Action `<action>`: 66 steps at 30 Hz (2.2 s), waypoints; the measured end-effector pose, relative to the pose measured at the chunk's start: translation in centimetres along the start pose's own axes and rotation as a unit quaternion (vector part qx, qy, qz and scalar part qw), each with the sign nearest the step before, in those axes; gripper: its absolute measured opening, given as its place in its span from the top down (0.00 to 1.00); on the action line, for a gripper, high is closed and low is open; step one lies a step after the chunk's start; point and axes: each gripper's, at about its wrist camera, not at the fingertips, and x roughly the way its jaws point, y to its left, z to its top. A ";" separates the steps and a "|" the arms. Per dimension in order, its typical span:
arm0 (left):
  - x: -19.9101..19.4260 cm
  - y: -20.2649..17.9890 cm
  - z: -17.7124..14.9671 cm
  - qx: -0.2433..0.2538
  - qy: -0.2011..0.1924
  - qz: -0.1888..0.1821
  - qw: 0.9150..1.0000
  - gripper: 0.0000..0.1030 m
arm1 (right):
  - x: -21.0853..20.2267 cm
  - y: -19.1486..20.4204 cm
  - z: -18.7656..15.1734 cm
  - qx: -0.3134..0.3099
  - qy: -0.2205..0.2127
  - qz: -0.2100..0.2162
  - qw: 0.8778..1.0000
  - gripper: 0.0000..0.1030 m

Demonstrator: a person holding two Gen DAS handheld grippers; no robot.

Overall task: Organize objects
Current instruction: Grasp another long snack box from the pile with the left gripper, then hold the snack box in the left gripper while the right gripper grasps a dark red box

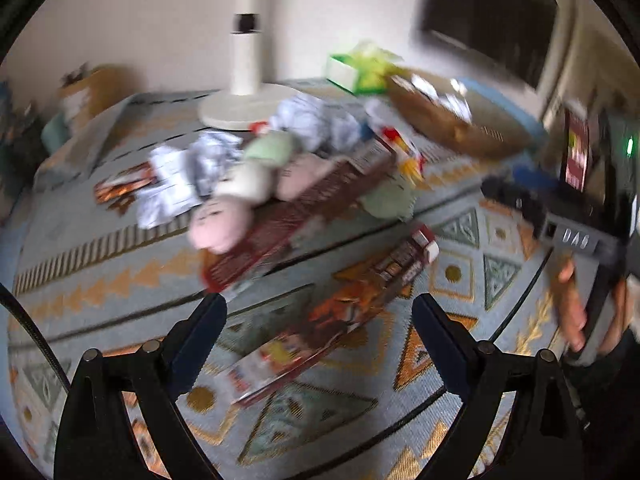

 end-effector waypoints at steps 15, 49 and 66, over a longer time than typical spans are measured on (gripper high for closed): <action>0.2 -1.4 -2.1 0.014 0.015 0.000 1.000 0.86 | -0.1 0.8 -0.1 -0.017 0.000 0.001 1.000 0.12; -3.1 10.1 -5.3 -0.184 -0.038 0.084 0.979 0.86 | 4.9 18.5 0.8 -0.488 0.101 0.087 0.863 0.71; -1.9 7.7 -4.7 -0.125 -0.015 0.168 0.978 0.85 | -2.2 0.4 -2.3 -0.058 0.144 0.069 0.986 0.84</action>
